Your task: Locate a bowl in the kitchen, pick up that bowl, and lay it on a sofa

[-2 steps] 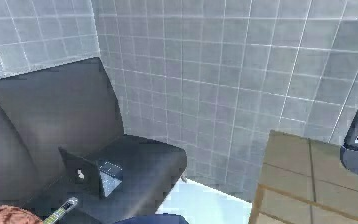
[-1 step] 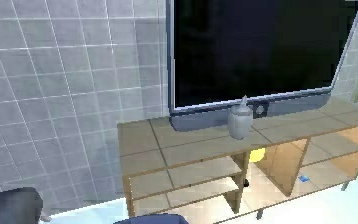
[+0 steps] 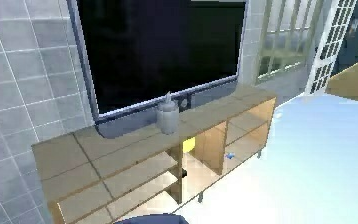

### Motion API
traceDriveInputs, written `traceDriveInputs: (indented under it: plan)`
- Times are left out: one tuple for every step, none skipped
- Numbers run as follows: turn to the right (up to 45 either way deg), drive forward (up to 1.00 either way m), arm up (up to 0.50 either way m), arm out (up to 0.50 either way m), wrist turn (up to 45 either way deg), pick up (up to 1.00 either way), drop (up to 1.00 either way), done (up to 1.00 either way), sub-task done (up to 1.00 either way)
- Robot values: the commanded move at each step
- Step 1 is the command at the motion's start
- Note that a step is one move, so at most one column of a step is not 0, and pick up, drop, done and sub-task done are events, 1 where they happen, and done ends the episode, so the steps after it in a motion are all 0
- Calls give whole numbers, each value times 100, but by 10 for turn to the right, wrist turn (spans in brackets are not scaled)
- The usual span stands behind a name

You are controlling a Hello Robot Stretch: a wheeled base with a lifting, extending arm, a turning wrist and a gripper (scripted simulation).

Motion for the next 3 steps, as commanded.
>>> traceDriveInputs:
  plan:
    - [-450, 0, 0, 0, 0, 0, 0, 0, 0]
    - [-390, 0, 0, 0, 0, 0, 0, 0, 0]
    - [450, 0, 0, 0, 0, 0, 0, 0, 0]
